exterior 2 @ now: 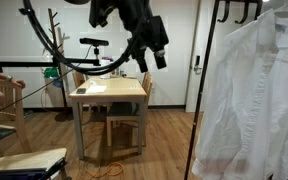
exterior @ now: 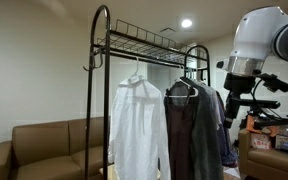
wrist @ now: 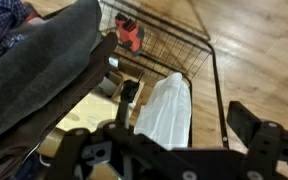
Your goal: Hang the white shirt closer to the brown top
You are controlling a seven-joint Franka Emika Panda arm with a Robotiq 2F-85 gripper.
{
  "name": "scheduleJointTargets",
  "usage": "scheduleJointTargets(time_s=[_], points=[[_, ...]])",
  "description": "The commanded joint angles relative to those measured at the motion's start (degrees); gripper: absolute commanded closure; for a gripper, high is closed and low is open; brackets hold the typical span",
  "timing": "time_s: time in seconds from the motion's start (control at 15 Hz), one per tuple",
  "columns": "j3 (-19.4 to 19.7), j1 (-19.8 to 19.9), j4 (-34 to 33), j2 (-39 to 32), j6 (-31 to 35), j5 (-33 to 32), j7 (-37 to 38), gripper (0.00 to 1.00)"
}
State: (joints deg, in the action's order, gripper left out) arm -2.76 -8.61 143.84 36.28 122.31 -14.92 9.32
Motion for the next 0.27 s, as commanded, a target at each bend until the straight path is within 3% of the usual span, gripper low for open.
scheduleJointTargets(time_s=[0.0,0.07,0.2], points=[[-1.92,-0.35,3.73,4.91,-7.09,6.07,-3.24,0.0],[-2.31,1.36,1.84,2.16,-4.2,4.37,-2.3,0.0],[-2.99,1.06,3.01,3.7,-5.8,5.39,-2.22,0.0]])
